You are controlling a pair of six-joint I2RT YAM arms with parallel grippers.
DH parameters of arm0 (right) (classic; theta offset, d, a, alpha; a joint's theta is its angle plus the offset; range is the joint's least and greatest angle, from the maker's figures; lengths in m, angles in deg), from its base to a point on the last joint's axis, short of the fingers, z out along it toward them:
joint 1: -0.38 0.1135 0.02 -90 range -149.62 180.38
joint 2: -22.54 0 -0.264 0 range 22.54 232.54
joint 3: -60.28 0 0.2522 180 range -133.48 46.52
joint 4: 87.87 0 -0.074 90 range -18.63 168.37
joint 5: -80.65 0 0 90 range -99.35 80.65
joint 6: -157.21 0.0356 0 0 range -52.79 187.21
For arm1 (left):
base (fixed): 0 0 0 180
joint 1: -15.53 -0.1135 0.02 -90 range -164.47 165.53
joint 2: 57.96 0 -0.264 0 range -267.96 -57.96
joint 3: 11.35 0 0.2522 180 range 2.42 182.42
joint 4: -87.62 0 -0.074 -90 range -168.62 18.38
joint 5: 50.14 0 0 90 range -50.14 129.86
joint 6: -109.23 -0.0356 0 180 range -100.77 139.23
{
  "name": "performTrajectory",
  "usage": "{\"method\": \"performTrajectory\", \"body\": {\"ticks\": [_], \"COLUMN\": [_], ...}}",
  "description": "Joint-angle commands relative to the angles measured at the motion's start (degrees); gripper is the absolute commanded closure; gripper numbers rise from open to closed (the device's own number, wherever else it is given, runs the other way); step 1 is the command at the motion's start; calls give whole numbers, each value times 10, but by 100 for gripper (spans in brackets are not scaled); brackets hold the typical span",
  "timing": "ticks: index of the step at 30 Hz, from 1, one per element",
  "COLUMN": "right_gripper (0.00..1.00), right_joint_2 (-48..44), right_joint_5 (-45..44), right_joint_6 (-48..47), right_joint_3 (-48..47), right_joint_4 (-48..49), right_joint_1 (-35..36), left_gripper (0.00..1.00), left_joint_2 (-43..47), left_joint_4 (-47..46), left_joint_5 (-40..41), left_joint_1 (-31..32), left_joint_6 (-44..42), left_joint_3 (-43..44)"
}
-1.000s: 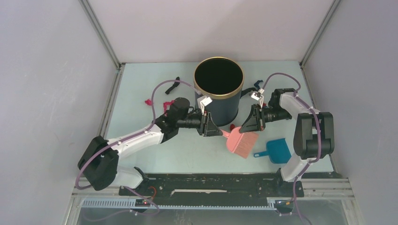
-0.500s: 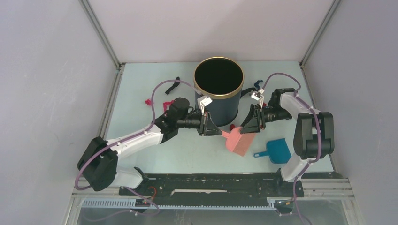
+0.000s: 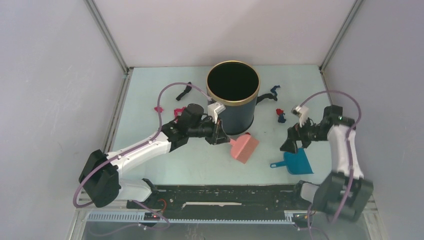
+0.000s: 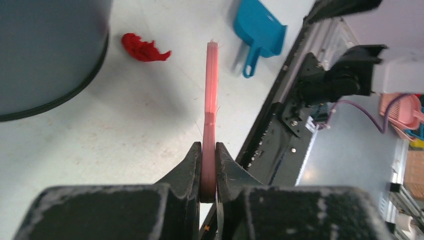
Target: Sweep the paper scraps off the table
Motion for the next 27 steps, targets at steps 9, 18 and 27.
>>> {"method": "performTrajectory", "body": {"ticks": [9,18,27], "right_gripper": [61,46,58], "right_joint_2": [-91,-16,58], "right_joint_5": [-353,-383,-415], "right_joint_6": [217,284,338], "right_joint_3": [103,107,91], "right_joint_4": [136,203,232], "right_joint_1": [111,176,194], "left_gripper": [100,100,100], "left_joint_2": [36,36,34], "left_joint_4": [65,65,72], "left_joint_5": [116,118,122], "left_joint_1": [6,8,9], "left_joint_6": [-46,-52,-54], "left_joint_3": [34,33,35]}}
